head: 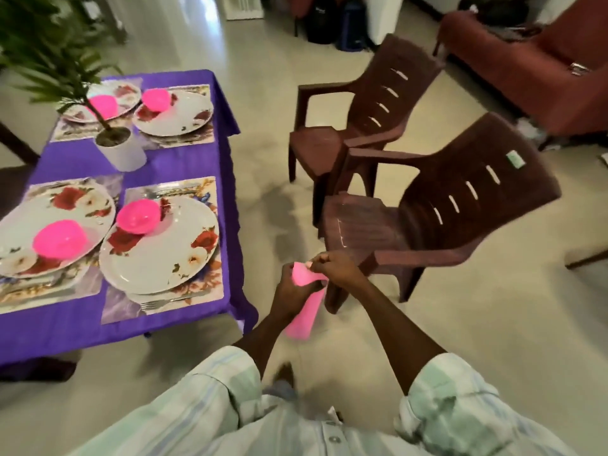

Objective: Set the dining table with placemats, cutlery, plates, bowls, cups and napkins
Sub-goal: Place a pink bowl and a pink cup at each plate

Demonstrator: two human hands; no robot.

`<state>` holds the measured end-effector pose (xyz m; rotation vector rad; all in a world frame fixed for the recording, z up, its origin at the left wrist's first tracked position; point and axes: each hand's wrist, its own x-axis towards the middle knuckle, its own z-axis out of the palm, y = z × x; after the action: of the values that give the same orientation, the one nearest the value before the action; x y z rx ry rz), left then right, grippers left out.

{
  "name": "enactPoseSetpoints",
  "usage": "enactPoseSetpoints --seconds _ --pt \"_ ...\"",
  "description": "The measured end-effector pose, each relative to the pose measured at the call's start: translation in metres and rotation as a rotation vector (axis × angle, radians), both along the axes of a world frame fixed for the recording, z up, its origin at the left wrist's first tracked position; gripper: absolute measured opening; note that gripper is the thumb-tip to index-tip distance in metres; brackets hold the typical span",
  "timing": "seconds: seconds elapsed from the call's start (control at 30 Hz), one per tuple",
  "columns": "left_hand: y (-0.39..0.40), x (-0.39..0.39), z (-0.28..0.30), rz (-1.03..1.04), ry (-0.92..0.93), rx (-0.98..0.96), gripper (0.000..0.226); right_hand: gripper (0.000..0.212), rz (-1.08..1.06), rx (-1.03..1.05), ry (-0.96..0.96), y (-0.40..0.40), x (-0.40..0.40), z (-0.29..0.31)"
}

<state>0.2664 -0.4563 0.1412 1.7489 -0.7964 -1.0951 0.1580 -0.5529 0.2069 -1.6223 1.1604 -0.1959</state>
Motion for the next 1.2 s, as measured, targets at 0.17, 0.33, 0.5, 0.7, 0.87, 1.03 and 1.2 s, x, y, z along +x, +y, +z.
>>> enactPoseSetpoints --seconds 0.17,0.33,0.5,0.7,0.87,1.03,1.2 --pt "-0.041 0.055 -0.003 0.175 0.014 -0.085 0.074 0.026 0.209 -0.031 -0.032 -0.048 0.071 0.005" --pt "-0.090 0.125 0.003 0.279 0.050 -0.168 0.052 0.021 0.306 -0.031 -0.077 -0.102 0.157 0.013" --pt "-0.132 0.194 0.014 0.435 0.040 -0.229 0.033 0.018 0.384 -0.025 -0.061 -0.148 0.246 0.023" --pt "-0.138 0.269 0.013 0.624 -0.009 -0.217 0.057 0.014 0.535 -0.019 -0.078 -0.159 0.341 0.033" --pt "-0.131 0.311 0.024 0.862 0.055 -0.251 0.048 0.023 0.580 0.032 -0.145 -0.160 0.418 0.032" --pt "-0.137 0.347 0.028 1.061 0.176 -0.222 0.095 0.020 0.560 0.191 -0.294 -0.176 0.491 0.024" --pt "-0.179 0.386 0.025 1.274 0.144 -0.222 0.074 0.018 0.896 0.164 -0.222 -0.199 0.558 0.013"
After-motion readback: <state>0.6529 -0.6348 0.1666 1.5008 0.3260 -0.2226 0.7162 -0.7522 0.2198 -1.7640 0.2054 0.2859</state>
